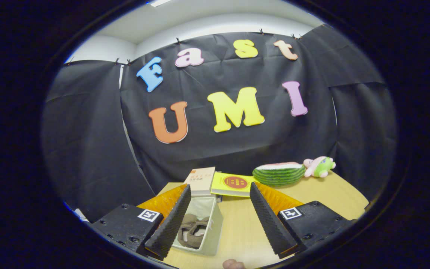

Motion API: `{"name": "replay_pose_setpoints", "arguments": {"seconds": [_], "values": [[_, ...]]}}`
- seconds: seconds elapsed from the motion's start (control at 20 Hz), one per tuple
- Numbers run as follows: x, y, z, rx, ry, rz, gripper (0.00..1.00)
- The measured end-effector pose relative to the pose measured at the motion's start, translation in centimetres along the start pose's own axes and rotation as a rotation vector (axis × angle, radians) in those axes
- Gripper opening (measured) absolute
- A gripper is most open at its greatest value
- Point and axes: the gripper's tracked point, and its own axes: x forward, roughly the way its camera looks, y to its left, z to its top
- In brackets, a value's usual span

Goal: Open the storage box then place both shoes into the box .Put the left shoe in first, then the right shoe, with the right side of both shoes facing outward in a uniform manner.

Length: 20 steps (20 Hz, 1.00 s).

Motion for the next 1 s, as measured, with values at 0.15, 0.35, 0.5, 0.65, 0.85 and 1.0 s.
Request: {"name": "replay_pose_setpoints", "arguments": {"seconds": [0.15, 0.35, 0.5, 0.65, 0.85, 1.0], "values": [[-3.0, -0.9, 3.2, -0.01, -0.097, -0.022, 1.0], [-7.1, -1.8, 6.8, -0.036, -0.204, -0.033, 1.0], [-10.6, -2.6, 8.8, -0.091, -0.266, -0.063, 1.0], [-12.9, -3.4, 8.9, -0.175, -0.291, -0.136, 1.0], [-14.8, -3.5, 8.3, -0.197, -0.317, -0.162, 1.0], [-15.6, -4.9, 7.5, -0.179, -0.323, -0.183, 1.0]]}}
